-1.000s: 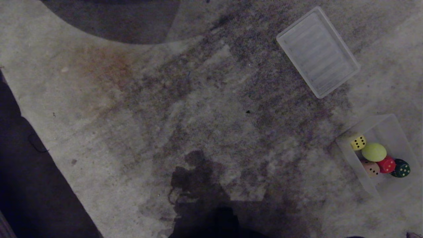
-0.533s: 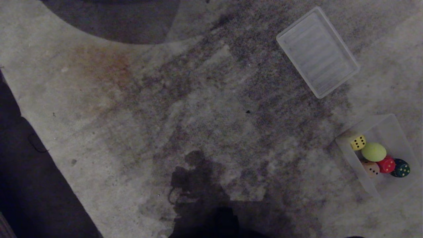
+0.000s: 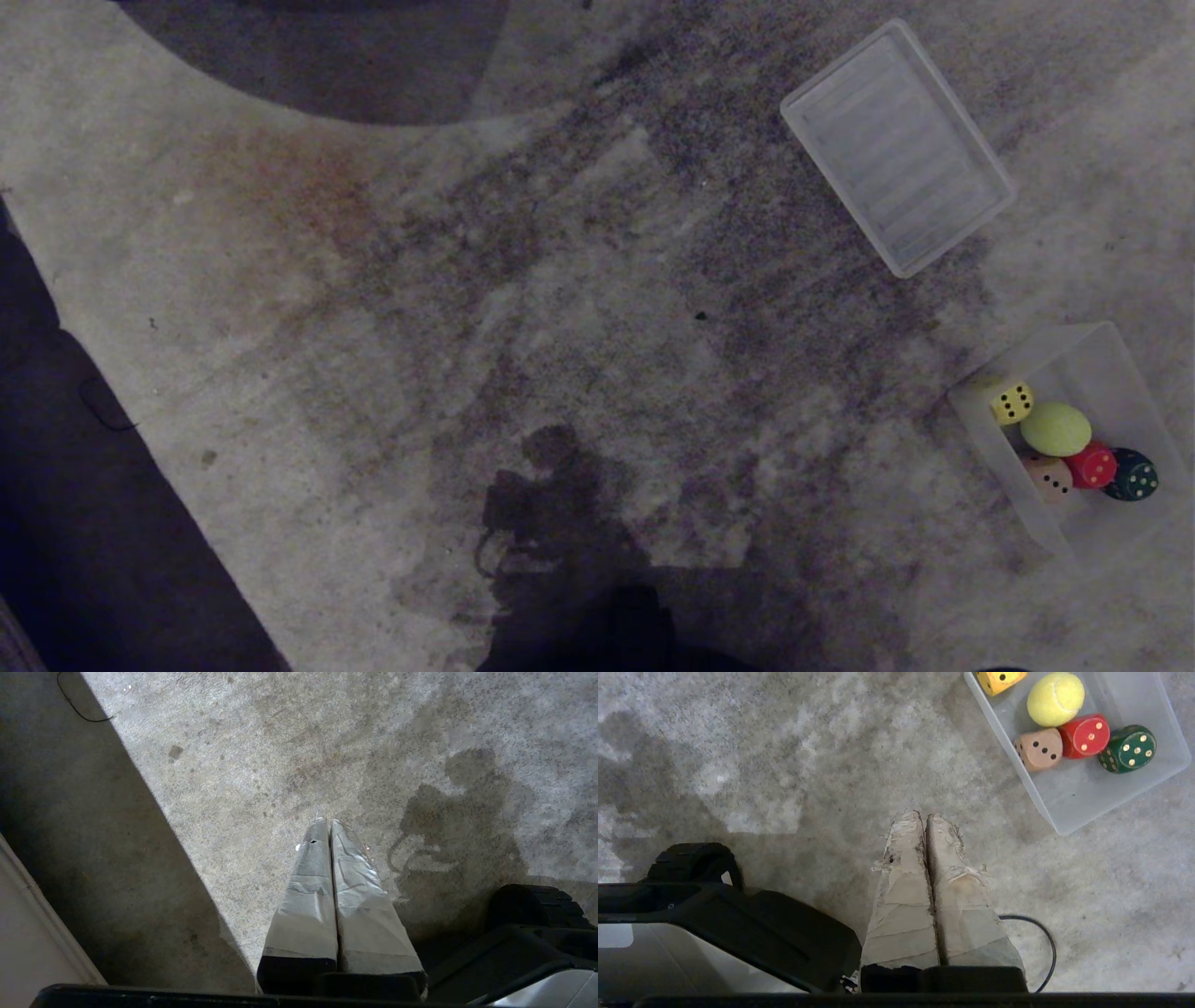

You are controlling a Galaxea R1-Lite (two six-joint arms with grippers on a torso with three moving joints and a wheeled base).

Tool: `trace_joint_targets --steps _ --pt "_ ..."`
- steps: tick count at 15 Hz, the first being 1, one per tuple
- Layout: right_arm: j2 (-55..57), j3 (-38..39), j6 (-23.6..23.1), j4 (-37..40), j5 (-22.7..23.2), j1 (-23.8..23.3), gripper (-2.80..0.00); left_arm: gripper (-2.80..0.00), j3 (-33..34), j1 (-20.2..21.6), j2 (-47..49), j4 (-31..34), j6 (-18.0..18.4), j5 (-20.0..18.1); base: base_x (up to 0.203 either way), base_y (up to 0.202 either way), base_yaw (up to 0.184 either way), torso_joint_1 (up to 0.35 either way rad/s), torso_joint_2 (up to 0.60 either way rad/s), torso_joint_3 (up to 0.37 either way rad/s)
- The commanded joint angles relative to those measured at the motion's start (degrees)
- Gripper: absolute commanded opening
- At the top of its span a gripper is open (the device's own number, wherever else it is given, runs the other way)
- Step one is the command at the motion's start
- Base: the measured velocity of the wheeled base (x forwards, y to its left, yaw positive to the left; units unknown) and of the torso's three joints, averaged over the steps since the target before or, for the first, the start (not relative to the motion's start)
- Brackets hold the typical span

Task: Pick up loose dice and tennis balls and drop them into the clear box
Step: Pick up the ball on the table

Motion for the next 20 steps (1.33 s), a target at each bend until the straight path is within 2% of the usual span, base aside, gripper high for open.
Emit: trace_joint_targets --steps 1,15,20 --pt "-0.34 -0.01 -0.03 0.06 0.15 0.01 -2.80 -2.80 0.09 -0.02 0.06 0.00 0.02 0.05 0.000 0.000 0.000 0.000 0.00 0.000" --pt "-0.34 0.04 -0.29 0.06 0.15 0.01 -2.80 -2.80 0.09 -0.02 0.06 0.00 -0.07 0.05 0.000 0.000 0.000 0.001 0.00 0.003" --pt "-0.34 0.04 -0.03 0.06 0.15 0.01 -2.80 -2.80 0.09 -0.02 0.06 0.00 0.11 0.05 0.000 0.000 0.000 0.004 0.00 0.171"
